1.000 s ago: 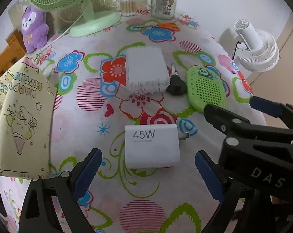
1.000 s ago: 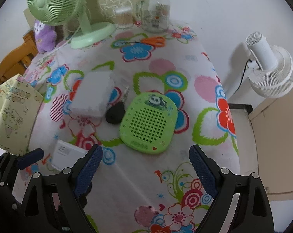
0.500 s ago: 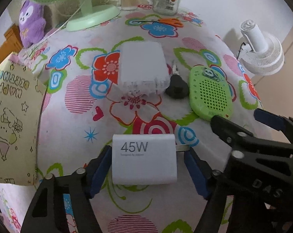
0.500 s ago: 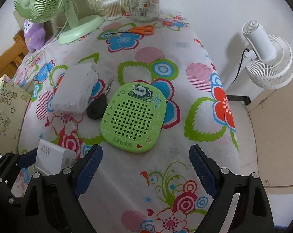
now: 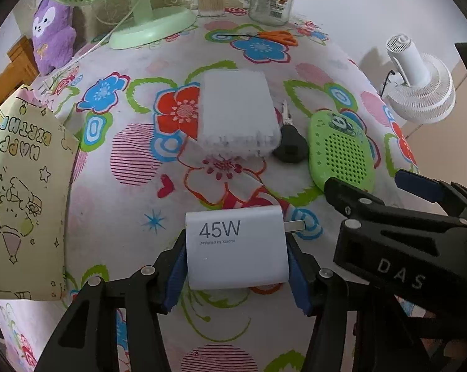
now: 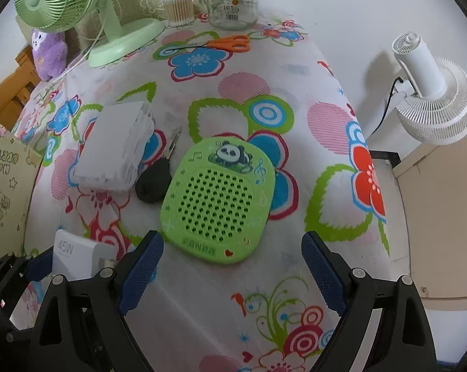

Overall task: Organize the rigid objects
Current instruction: 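Lower the right tool onto the black car key and close on it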

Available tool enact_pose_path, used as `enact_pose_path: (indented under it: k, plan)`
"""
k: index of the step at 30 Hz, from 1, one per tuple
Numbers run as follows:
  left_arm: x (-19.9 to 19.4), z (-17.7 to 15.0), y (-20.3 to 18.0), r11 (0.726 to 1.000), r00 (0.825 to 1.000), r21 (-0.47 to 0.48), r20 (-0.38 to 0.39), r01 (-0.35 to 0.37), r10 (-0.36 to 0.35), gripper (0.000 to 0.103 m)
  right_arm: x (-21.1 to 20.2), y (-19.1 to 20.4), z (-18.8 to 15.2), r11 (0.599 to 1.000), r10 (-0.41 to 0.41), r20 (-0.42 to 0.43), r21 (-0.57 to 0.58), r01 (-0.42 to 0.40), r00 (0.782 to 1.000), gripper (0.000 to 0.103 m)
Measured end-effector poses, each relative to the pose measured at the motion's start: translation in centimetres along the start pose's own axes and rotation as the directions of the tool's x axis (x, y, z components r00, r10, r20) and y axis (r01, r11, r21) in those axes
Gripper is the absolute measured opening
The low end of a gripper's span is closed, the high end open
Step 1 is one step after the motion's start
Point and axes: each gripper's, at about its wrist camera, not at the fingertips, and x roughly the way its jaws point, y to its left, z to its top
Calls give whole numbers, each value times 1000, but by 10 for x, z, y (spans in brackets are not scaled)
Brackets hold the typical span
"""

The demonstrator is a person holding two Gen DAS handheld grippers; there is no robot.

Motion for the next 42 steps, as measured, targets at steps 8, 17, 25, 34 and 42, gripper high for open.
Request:
enact_pose_path:
  k: [8,17,25,34,42]
  plan:
    - [1,12,14,999,1000,-30,5,-21,21,58,7,5,14,1000,2,-10,-6,-2,1000,93]
    - [1,20,25,998,999,-45,3,-33,33,59,6,23,35,998,25,12,-64,-24,1000,93]
    - [3,25,37,997,999,-61,-6,-46,46,59,18,45,43,988,2,8,-153,0,1000,76]
    - [4,24,46,995,999,-87,-12,-47,46,59,23,78,44,960,22,13,-279,-17,1000,72]
    - [4,21,48,996,999,-81,-19,-47,45,58,20,83,39,963,20,26,-268,-13,999,65]
